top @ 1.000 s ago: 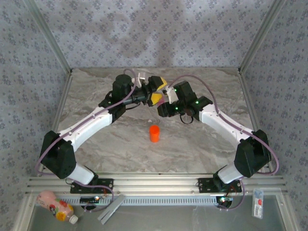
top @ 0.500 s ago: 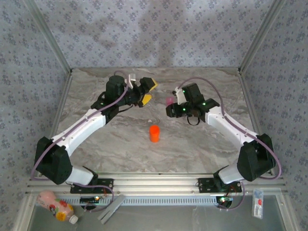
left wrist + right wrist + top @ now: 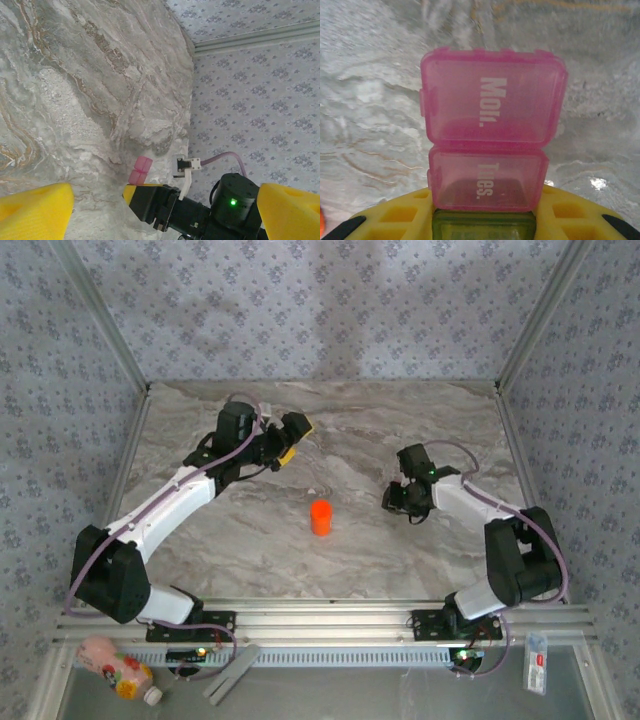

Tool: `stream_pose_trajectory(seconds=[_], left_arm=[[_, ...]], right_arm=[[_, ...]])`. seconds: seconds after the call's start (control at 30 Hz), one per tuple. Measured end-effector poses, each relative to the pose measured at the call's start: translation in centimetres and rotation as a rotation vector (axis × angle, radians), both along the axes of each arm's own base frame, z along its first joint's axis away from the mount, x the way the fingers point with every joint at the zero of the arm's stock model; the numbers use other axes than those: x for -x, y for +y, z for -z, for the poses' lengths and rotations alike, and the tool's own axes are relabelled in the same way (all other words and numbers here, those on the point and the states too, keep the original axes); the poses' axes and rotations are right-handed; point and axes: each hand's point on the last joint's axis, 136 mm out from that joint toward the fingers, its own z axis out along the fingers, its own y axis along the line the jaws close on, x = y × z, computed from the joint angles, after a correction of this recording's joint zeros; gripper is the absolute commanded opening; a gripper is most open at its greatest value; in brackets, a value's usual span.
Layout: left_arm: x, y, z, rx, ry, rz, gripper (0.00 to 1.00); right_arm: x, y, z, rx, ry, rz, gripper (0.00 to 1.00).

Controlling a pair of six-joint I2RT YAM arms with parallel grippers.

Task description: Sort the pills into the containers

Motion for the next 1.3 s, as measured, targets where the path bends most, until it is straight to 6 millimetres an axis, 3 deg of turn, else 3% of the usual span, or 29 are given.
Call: stream_pose_trajectory(seconds=[0.17,0.33,0.63,0.8,0.93,1.1,1.2,1.3], left_arm=[[0.0,0.1,0.1,-0.004,0.002,-0.001,0.95],[-0.1,0.1,0.2,-0.005,0.003,-0.002,0.95],[-0.1,0.1,0.3,-0.006,0.006,-0.002,0.94],[-0.2,0.0,0.6,-0.009,0.013,-0.002,0.94],[-0.3,0.0,1.0,-0.013,0.02,-0.002,0.94],[-0.3,0.0,1.1,-0.014,0.022,-0.002,0.94],[-0.3,0.0,1.1,-0.014,0.022,-0.002,0.94],[-0.3,0.0,1.1,-0.014,0.022,-0.002,0.94]], right_arm=[[1.0,-0.6,2.0,0.005,0.052,0.042,0.44],[0.4,-0.3,2.2,-0.017,0.042,0.066,0.7],[0.1,0.7,1.8,-0.086,0.041,0.103,0.73],[-0.6,3.8,1.1,-0.195,0.04,0.074,0.73],[-2.6,7.1,-0.2,-0.284,0.009,0.018,0.73],[-5.7,10.2,-3.8,-0.393,-0.082,-0.058,0.73],[-7.0,9.9,-6.1,-0.421,-0.143,-0.076,0.73],[-7.9,7.9,-7.8,-0.407,-0.195,-0.061,0.74]])
